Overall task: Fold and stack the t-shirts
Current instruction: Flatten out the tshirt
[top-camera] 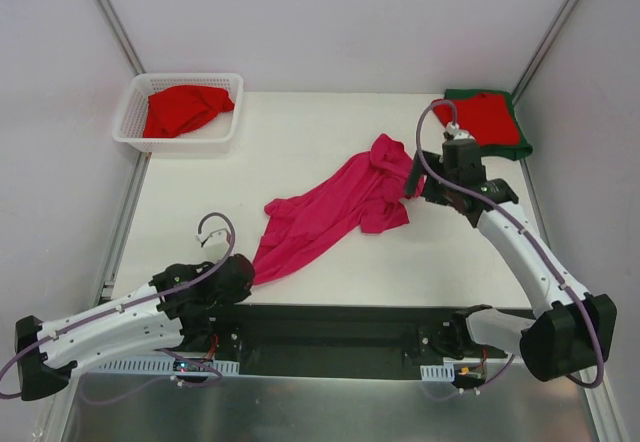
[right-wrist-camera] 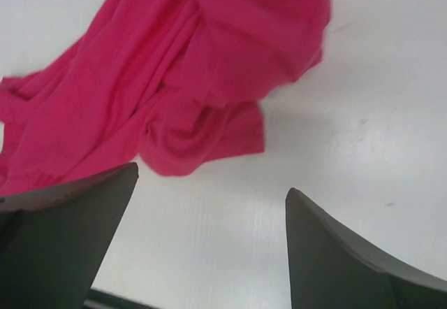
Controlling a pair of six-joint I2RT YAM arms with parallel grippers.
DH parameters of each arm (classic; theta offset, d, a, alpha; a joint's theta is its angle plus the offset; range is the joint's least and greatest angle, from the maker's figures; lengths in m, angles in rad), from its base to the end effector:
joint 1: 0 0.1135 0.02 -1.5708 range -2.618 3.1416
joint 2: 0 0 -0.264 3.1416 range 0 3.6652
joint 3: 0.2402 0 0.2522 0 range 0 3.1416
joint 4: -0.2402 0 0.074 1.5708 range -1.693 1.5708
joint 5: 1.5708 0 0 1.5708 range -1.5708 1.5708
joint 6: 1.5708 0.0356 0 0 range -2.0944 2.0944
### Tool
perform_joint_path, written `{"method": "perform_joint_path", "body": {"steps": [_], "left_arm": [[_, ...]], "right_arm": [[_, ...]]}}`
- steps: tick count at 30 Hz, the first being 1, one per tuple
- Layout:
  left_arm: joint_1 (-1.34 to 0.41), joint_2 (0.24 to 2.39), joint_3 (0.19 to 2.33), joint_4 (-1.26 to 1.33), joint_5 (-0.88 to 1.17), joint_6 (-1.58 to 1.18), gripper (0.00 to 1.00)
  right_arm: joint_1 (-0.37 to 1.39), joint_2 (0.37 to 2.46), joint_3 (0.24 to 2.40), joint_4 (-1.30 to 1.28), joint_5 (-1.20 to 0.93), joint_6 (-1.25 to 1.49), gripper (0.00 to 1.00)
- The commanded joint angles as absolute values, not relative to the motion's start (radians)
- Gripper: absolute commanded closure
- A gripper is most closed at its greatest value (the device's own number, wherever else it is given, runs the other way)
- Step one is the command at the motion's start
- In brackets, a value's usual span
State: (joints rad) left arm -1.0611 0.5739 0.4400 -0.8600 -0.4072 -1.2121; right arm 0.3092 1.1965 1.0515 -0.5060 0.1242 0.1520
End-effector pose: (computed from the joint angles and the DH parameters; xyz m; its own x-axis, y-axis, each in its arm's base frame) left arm 0.0646 -0.0868 0.1942 -0.7954 -0.3392 -0.5023 -0.1385 0.9085 -0.3942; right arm 0.2504 0.0754 0.3169 -0.6021 -0.0346 -0.7977 -0.1183 0.9919 0.0462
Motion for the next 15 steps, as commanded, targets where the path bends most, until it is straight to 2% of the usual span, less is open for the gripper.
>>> {"method": "perform_joint_path", "body": {"steps": [1, 9, 15], "left_arm": [[-1.068, 0.621, 0.497, -0.851, -0.453, -1.178, 1.0], [-1.068, 0.64, 0.503, -0.828, -0.448, -1.164, 1.0], [-1.068, 0.632, 0.502, -0.828, -0.448, -1.169, 1.0]], "right_arm": [[0.305, 1.137, 0.908, -0.47, -0.146, 0.308, 0.08], [0.268, 1.157, 0.714, -0.342, -0.291, 0.383, 0.09], [0.23, 1.189, 0.669, -0.293, -0.319, 0.387, 0.12]]}}
